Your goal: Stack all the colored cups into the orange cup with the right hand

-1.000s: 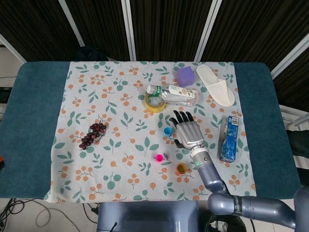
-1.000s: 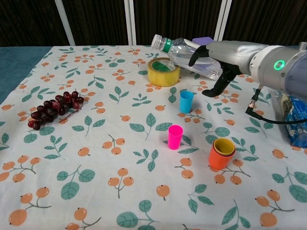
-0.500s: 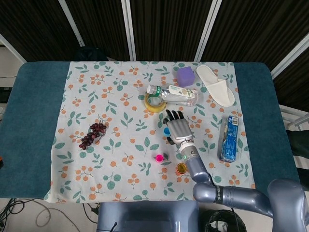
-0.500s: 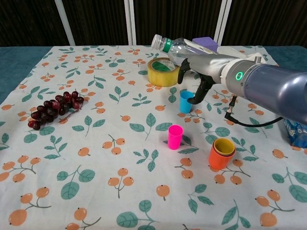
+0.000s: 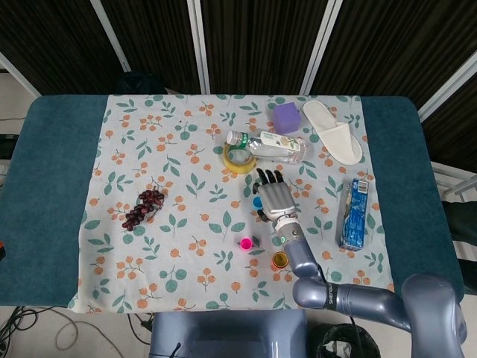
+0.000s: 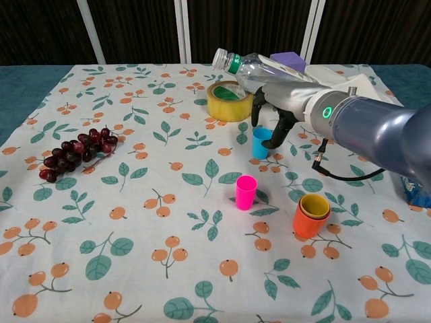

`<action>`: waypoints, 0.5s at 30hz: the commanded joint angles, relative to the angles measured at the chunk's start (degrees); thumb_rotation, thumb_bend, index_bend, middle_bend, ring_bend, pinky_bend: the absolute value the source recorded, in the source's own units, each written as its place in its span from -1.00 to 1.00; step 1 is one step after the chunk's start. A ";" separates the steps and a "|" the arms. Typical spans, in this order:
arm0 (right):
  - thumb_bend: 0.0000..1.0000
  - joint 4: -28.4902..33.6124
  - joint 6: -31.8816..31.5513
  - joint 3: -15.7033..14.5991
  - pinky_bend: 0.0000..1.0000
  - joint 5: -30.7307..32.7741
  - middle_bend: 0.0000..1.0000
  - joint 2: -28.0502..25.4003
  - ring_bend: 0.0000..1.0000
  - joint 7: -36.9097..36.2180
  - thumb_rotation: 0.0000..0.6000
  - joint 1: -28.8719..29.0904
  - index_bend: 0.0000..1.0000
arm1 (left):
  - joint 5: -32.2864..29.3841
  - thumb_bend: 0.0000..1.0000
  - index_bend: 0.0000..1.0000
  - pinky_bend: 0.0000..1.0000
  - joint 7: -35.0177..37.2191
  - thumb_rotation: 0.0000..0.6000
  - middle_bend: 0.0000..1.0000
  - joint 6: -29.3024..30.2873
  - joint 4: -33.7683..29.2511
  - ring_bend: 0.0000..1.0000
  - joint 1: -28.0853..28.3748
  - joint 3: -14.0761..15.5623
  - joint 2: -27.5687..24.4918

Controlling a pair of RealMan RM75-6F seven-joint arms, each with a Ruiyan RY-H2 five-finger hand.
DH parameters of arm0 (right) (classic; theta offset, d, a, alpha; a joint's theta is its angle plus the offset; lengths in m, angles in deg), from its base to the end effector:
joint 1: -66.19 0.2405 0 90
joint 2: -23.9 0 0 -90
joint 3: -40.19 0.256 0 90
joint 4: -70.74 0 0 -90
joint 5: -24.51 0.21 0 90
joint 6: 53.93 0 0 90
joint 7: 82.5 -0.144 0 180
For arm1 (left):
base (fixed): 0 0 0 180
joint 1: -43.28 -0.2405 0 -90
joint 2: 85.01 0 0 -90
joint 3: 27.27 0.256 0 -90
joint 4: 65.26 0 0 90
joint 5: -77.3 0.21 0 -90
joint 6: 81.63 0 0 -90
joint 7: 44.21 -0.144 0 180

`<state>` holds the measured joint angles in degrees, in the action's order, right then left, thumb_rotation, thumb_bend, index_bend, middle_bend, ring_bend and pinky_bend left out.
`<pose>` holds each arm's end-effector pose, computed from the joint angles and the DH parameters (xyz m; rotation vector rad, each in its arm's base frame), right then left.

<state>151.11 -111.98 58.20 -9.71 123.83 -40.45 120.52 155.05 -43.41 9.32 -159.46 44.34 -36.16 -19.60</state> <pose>-0.0888 -0.3764 -0.0566 1.7443 -1.0340 0.7604 -0.3204 0.1773 0.1851 -1.0880 -0.8933 -0.9596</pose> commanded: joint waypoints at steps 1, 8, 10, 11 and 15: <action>-0.21 -0.76 0.28 -0.11 -0.85 0.32 -1.00 0.36 -1.00 -0.42 1.00 0.25 -0.24 | -0.05 0.53 -0.70 -1.00 0.01 1.00 -0.98 -0.04 0.01 -1.00 0.00 -0.02 -0.01; -0.22 -1.89 0.24 -0.37 -0.85 0.24 -1.00 0.89 -1.00 -0.91 1.00 0.58 -0.17 | -0.17 0.53 -0.70 -1.00 0.03 1.00 -0.98 -0.15 0.00 -1.00 0.03 -0.05 -0.05; -0.21 -2.13 0.22 -0.38 -0.85 0.23 -1.00 1.00 -1.00 -1.02 1.00 0.67 -0.15 | -0.21 0.53 -0.70 -1.00 0.02 1.00 -0.98 -0.13 0.01 -1.00 0.02 -0.07 -0.04; -0.21 -2.15 0.22 -0.37 -0.85 0.24 -1.00 1.02 -1.00 -1.06 1.00 0.68 -0.14 | -0.21 0.53 -0.70 -1.00 0.02 1.00 -0.98 -0.12 0.01 -1.00 0.02 -0.08 -0.04; -0.22 -2.03 0.07 -0.50 -0.85 0.06 -1.00 1.02 -0.98 -1.40 1.00 0.65 -0.07 | -0.27 0.53 -0.70 -1.00 0.03 1.00 -0.98 -0.13 0.00 -1.00 0.01 -0.10 -0.04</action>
<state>149.07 -111.90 57.72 -9.65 124.85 -41.85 121.18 154.78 -43.38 9.18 -159.47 44.34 -36.25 -19.65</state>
